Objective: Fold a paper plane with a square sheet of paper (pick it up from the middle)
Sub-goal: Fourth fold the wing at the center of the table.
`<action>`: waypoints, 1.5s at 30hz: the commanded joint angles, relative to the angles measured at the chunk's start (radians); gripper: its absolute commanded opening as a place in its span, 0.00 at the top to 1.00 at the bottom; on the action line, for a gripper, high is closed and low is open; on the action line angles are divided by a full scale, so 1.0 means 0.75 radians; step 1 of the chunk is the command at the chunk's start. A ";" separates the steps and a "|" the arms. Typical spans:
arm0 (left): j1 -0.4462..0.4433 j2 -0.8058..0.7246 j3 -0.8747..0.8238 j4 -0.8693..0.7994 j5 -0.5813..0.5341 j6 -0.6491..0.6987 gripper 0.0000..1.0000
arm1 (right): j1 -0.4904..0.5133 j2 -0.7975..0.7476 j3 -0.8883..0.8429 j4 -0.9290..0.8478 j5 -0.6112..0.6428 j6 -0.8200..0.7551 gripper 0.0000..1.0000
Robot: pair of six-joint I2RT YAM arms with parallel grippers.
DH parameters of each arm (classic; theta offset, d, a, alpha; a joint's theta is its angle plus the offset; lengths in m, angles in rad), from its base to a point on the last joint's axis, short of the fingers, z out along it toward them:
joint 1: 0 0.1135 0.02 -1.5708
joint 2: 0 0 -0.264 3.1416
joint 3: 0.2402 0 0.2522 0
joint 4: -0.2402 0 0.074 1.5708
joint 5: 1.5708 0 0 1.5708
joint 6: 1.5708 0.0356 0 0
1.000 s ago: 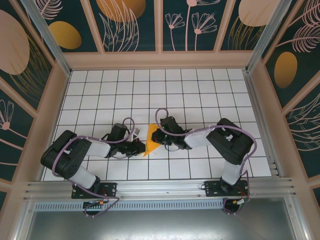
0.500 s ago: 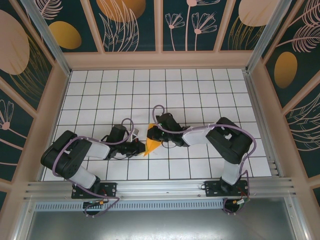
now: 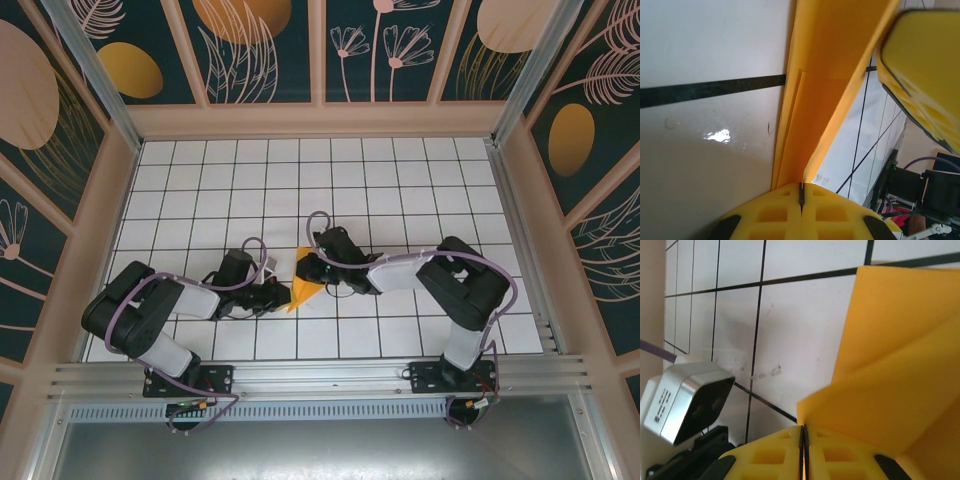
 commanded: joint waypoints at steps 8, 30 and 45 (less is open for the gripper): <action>-0.015 0.056 0.000 -0.033 -0.013 -0.005 1.00 | -0.033 0.083 0.035 0.016 -0.049 -0.035 0.90; -0.017 0.014 -0.023 -0.026 -0.045 -0.030 1.00 | -0.052 0.016 0.042 -0.042 -0.004 -0.055 0.88; -0.016 -0.037 -0.037 -0.020 -0.091 -0.043 1.00 | -0.070 -0.120 -0.171 0.046 0.142 0.055 0.89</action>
